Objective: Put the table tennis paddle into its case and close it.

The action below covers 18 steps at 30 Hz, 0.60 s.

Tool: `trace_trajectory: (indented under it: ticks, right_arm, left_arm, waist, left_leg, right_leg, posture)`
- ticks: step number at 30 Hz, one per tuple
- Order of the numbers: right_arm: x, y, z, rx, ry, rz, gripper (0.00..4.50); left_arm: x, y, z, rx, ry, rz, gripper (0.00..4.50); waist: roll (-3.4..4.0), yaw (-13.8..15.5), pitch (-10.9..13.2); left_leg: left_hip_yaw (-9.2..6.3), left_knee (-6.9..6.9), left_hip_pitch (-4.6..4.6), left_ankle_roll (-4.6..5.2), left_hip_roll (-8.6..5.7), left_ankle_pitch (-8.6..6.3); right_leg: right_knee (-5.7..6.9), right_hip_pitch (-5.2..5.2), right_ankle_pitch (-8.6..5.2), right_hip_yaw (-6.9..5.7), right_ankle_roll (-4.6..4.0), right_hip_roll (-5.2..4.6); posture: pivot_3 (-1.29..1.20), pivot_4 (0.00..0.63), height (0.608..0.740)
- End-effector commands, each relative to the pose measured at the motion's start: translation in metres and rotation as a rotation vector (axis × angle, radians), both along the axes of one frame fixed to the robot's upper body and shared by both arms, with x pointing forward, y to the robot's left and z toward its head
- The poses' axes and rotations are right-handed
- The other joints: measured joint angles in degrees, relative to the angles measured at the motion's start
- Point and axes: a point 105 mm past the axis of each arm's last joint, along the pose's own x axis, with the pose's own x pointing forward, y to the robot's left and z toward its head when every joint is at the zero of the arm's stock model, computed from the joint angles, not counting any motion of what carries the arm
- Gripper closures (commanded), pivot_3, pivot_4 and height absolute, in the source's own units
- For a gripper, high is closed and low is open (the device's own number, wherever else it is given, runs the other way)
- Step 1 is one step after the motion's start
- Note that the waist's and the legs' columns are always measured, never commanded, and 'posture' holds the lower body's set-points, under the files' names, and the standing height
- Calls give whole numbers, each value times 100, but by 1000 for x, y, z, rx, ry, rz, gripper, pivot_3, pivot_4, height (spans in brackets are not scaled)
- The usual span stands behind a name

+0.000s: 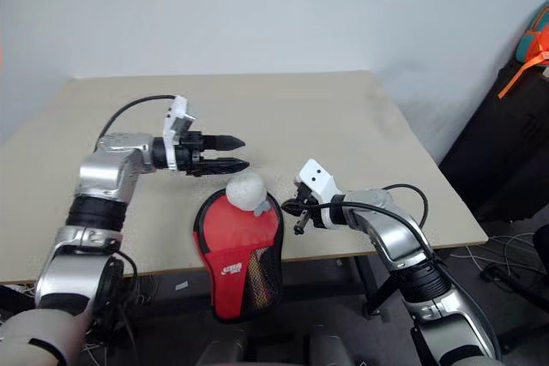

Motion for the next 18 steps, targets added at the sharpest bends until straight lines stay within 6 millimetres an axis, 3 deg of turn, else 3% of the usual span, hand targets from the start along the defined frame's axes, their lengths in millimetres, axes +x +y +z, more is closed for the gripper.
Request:
trace_trajectory:
  ticks: [1,7,8,13,18]
  right_arm:
    - [10,1,27,28,-87,-12,4119]
    - [15,6,37,25,-105,-3,2261]
    - [16,8,40,22,-114,5,1905]
    - [25,19,50,13,-153,17,123]
    - [39,33,54,12,-184,12,57]
  left_arm:
    - [-19,5,8,-5,-28,-15,2315]
    - [-52,12,-15,16,52,15,4344]
    - [-56,12,-20,21,58,23,4500]
    - [-62,11,-40,61,39,67,4500]
    - [-63,11,-58,83,67,84,4500]
  waist:
    - [0,6,0]
    - [0,26,1]
    - [0,17,1]
    - [2,17,2]
    - [3,20,2]
  left_leg:
    - [0,0,-1,0,0,0]
    - [-1,4,-1,0,0,0]
    - [0,5,-1,0,0,0]
    - [2,2,2,0,3,0]
    - [4,2,2,0,1,0]
  right_leg:
    - [0,1,0,-1,0,0]
    - [-1,5,-1,-3,-1,-2]
    - [-1,5,-1,-3,-1,-3]
    - [-1,2,-1,-3,-2,-2]
    - [-1,3,-1,-3,-3,-2]
  posture:
    - [0,0,739]
    - [0,0,739]
    - [0,0,739]
    - [0,0,739]
    - [0,0,739]
